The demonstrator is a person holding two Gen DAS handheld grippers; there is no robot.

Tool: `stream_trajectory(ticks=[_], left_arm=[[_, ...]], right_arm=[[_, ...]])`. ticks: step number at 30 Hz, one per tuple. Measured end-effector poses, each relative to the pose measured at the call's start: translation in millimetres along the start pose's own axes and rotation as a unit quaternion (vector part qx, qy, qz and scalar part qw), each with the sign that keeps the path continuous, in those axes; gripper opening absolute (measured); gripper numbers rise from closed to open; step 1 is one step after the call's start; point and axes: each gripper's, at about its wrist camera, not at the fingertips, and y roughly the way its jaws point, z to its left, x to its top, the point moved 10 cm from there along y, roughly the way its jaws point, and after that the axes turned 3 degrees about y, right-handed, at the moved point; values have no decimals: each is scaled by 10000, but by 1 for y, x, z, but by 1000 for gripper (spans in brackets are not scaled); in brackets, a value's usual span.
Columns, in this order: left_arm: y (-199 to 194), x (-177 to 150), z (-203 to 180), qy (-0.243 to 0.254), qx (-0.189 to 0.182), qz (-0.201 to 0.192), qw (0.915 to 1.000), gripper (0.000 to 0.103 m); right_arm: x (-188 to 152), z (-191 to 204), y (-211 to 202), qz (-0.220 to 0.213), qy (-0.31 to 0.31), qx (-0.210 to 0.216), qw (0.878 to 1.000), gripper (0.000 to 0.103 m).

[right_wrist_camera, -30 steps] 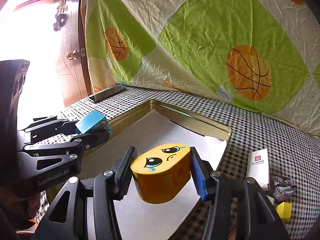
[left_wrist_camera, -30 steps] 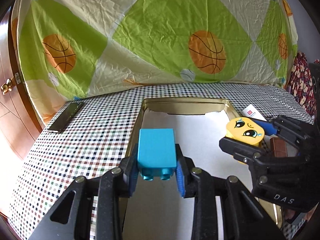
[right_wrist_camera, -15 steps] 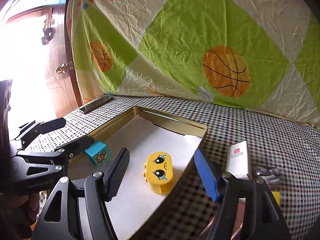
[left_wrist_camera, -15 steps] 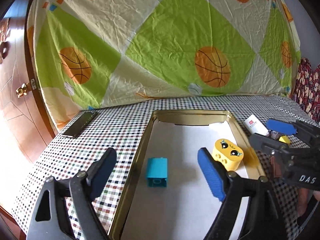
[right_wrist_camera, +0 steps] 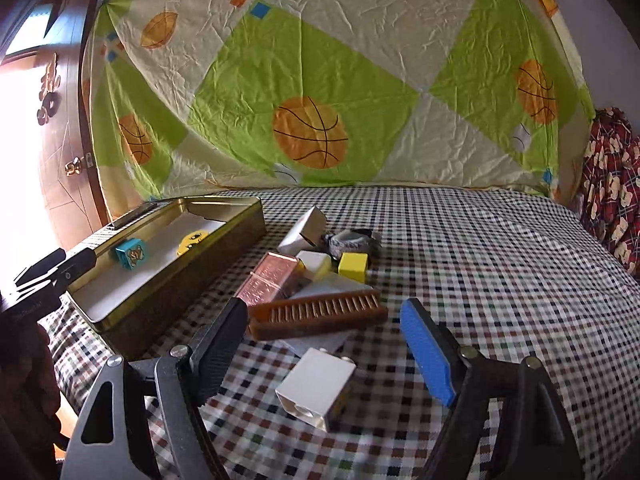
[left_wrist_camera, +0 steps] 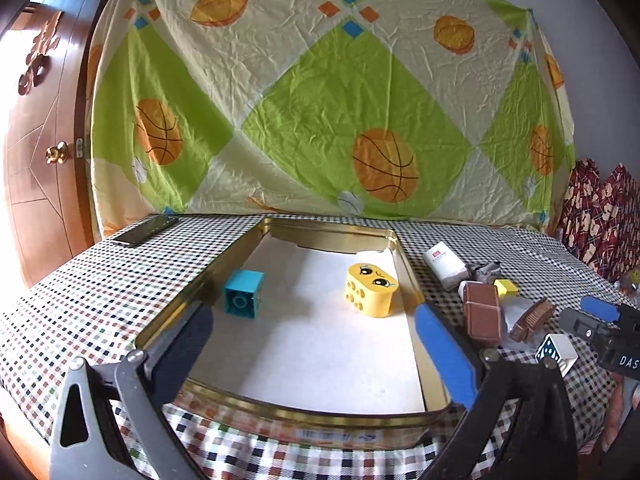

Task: Organize rigid objects
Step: 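Grasp the white block with the right tool while the left tool moves toward the comb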

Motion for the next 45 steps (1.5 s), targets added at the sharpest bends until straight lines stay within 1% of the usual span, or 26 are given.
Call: stream_trajectory(ticks=[3, 7, 17, 19, 20, 21, 22, 26, 29, 32, 34, 36, 40, 43, 45], left_arm=[[-1, -4, -11, 108, -35, 33, 9999, 102], [0, -11, -21, 215, -70, 105, 9997, 102], [0, -15, -37, 350, -199, 155, 9991, 102], [1, -16, -40, 358, -236, 166, 9989, 102], [0, -16, -42, 369, -267, 168, 9988, 102], [-1, -16, -44, 385, -293, 161, 9987, 102], [-2, -16, -47, 406, -320, 146, 9986, 102], [-6, -13, -58, 497, -447, 96, 9977, 102], [-8, -10, -70, 583, -579, 86, 9966, 102], [-8, -5, -88, 702, -751, 96, 9947, 102], [-6, -2, -101, 783, -875, 140, 9930, 102], [-2, 0, -116, 861, -1019, 186, 9909, 102], [8, 1, -145, 1084, -1176, 280, 9867, 102], [15, 0, -166, 1196, -1338, 445, 9828, 102], [21, 0, -180, 1241, -1499, 573, 9792, 102]], right_arm=[[-9, 5, 4, 132, -31, 134, 9998, 81], [-18, 11, 8, 258, -214, 96, 9994, 81], [-32, 7, 20, 633, -280, 62, 9976, 80], [-36, 7, 23, 742, -390, -37, 9965, 79], [-38, 7, 26, 817, -404, -13, 9958, 68], [-42, 7, 29, 916, -401, -6, 9950, 50], [-43, 6, 30, 960, -372, 22, 9947, 47], [-41, 6, 26, 854, -290, 159, 9958, 47], [-37, 5, 17, 637, -230, 186, 9975, 47], [-24, -4, 6, 320, -154, 71, 9993, 47], [-17, -13, 4, 211, -65, -20, 9998, 47], [-12, -24, 5, 174, 29, -110, 9998, 47], [-1, -45, 9, 104, 180, -283, 9994, 47], [7, -58, 11, 94, 343, -316, 9989, 47], [12, -65, 12, 75, 346, -422, 9985, 47]])
